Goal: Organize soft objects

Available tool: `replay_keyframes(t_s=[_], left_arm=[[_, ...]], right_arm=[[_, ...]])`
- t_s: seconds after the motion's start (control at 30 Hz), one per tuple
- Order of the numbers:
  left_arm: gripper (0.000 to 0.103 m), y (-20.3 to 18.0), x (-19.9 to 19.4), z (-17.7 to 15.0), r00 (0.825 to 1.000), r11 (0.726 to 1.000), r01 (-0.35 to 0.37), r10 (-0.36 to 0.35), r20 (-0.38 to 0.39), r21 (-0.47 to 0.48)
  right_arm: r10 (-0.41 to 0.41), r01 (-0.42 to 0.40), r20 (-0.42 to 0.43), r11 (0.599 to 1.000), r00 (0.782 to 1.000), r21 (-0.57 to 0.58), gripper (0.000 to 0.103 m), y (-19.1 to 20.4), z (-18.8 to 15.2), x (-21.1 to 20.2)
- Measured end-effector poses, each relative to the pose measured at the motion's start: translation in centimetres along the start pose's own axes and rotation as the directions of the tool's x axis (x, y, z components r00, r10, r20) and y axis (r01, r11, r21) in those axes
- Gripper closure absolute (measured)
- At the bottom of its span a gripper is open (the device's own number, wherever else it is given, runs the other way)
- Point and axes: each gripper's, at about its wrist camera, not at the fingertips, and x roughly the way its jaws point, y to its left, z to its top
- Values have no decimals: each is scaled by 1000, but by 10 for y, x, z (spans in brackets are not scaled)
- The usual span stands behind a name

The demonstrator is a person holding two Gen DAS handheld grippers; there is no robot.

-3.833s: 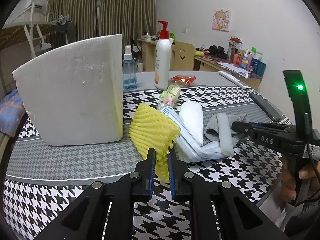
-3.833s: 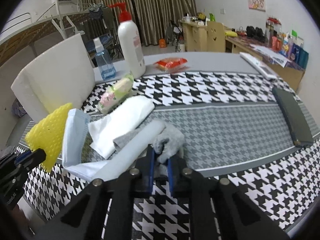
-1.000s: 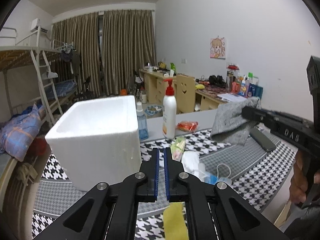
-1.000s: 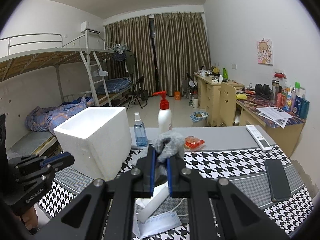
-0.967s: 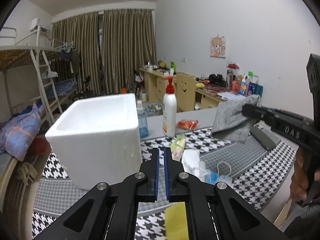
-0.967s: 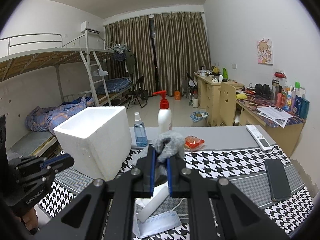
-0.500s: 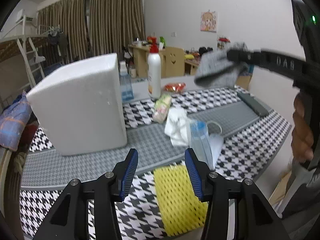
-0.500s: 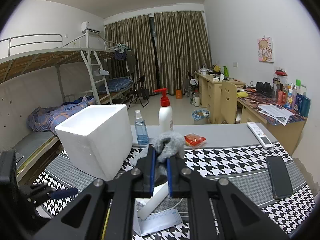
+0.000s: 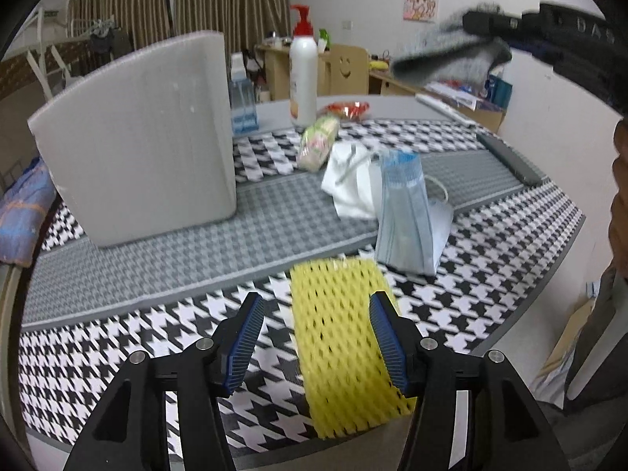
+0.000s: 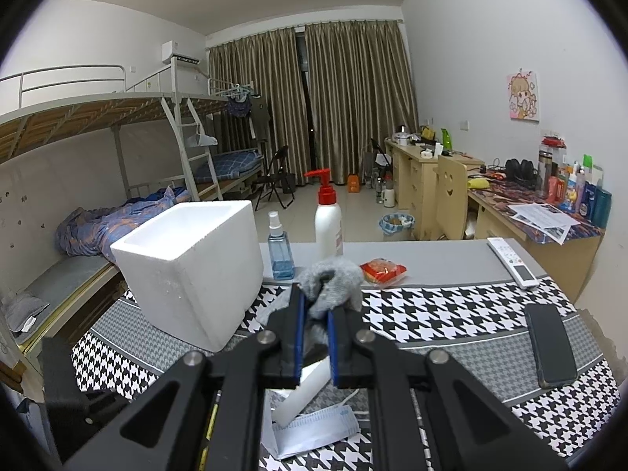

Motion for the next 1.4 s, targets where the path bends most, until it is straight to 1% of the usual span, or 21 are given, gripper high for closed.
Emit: replay_keyframes(t_s=[0.2,0.33,0.43,0.53,0.7,0.77,0.83,0.87,1.2,1.3,1.4], left_arm=[[45,2,10,-9,998,999,30,-30,-51,-14],[48,2,14,-10,997,999,30,-31,-68,-14],[53,2,17,-11,995,998,61,-63,-75,-25],[60,2,16,-11,995,997,74,-76,-72,-25],[80,-4,14,-12,993,996,94,-94,-66,-2],[84,-4,14,-12,993,995,100,-100,-66,-2],[90,-4,13,-10,993,995,101,-101,-56,-3],[91,-3,12,-10,994,996,95,-95,-49,-1],[91,11,-11,2,996,997,69,-68,52,-18],[91,15,-18,9,995,998,56,-54,85,-17],[91,21,-26,17,992,999,29,-26,124,-23]], right_arm=[[6,-6,-2,1000,1000,-6,90,3,2,2],[13,-13,-3,1000,1000,-16,90,6,2,4],[14,-14,0,1000,1000,-21,90,9,4,5],[18,-18,3,1000,1000,-26,90,12,6,7],[31,-30,12,999,999,-35,90,17,10,7],[33,-32,13,999,999,-38,90,19,11,7],[37,-36,15,998,999,-43,90,21,11,8],[38,-37,16,998,999,-44,90,22,11,8],[52,-51,23,997,998,-56,90,28,16,9],[60,-59,26,996,998,-61,90,32,18,9],[67,-65,28,996,997,-66,90,35,19,11]])
